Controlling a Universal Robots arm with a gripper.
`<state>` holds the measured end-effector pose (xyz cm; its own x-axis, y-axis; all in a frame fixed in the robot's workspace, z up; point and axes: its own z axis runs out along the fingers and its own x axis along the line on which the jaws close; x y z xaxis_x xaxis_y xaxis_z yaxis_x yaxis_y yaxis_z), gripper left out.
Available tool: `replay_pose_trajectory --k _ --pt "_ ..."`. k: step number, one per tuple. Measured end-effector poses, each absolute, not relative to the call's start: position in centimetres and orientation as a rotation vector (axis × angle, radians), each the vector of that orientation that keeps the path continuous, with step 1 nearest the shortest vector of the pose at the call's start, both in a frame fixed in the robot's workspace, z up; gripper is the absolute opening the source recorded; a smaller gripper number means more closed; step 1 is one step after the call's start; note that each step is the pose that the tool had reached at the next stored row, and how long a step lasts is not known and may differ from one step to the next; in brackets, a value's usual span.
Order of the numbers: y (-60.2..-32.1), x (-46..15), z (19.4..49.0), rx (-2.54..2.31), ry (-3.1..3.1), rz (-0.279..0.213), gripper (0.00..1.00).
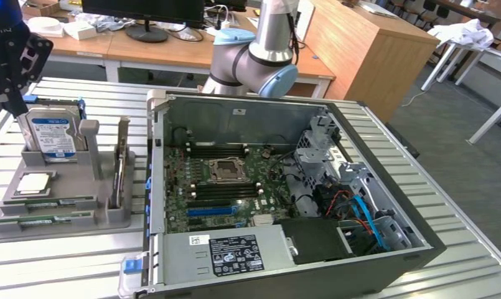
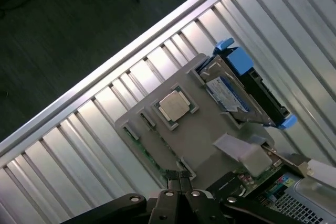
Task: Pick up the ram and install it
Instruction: 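Pick up the ram and move it above insertion slot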
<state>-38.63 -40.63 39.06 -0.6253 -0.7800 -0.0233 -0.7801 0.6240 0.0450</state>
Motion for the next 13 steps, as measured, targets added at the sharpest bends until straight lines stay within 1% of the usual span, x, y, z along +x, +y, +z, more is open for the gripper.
replay_pose_trajectory --k 13 --pt "-40.63 -38.63 39.05 -1.618 2.695 0.080 0.10"
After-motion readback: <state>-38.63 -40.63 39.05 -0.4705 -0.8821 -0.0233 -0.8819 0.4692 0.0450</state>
